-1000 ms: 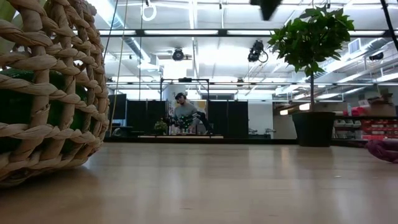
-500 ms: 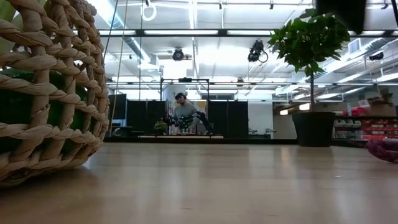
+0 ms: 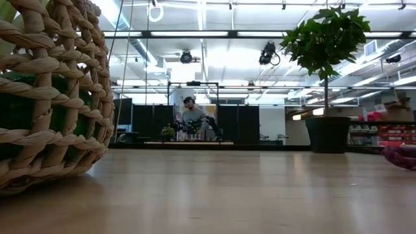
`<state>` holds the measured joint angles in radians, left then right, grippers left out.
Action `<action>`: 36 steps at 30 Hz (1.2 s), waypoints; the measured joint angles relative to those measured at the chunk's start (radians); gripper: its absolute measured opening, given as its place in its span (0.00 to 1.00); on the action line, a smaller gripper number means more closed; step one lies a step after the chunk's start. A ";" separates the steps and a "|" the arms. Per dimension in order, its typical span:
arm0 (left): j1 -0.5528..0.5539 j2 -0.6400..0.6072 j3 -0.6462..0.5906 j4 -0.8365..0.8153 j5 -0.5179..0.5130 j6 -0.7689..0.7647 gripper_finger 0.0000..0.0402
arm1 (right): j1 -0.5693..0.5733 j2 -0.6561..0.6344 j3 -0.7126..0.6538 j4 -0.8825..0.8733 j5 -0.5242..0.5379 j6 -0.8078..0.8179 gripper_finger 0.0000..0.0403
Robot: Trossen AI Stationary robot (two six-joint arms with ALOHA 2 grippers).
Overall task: Build produce basket
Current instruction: Put the orange into the basket
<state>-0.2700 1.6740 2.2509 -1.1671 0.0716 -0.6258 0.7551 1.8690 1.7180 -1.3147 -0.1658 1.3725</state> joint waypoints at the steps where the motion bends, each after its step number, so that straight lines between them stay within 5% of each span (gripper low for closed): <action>1: -0.011 0.014 0.000 0.044 0.000 -0.024 0.95 | 0.017 0.000 0.000 0.025 0.018 0.022 0.94; 8: -0.090 0.085 -0.001 0.088 -0.036 -0.115 0.95 | 0.116 0.021 0.000 0.054 0.183 0.190 0.94; 15: -0.219 0.128 -0.001 0.039 -0.372 -0.321 0.95 | 0.184 0.046 -0.107 0.157 0.256 0.307 0.93; 25: -0.366 0.196 -0.001 0.082 -0.524 -0.513 0.95 | 0.199 0.047 -0.202 0.239 0.382 0.334 0.92; 36: -0.440 0.233 0.000 0.240 -0.582 -0.589 0.95 | 0.163 0.047 -0.379 0.485 0.376 0.431 0.92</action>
<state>-0.7098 1.9072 2.2505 -0.9273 -0.5099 -1.2152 0.9179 1.9160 1.3392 -0.8302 0.2104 1.8040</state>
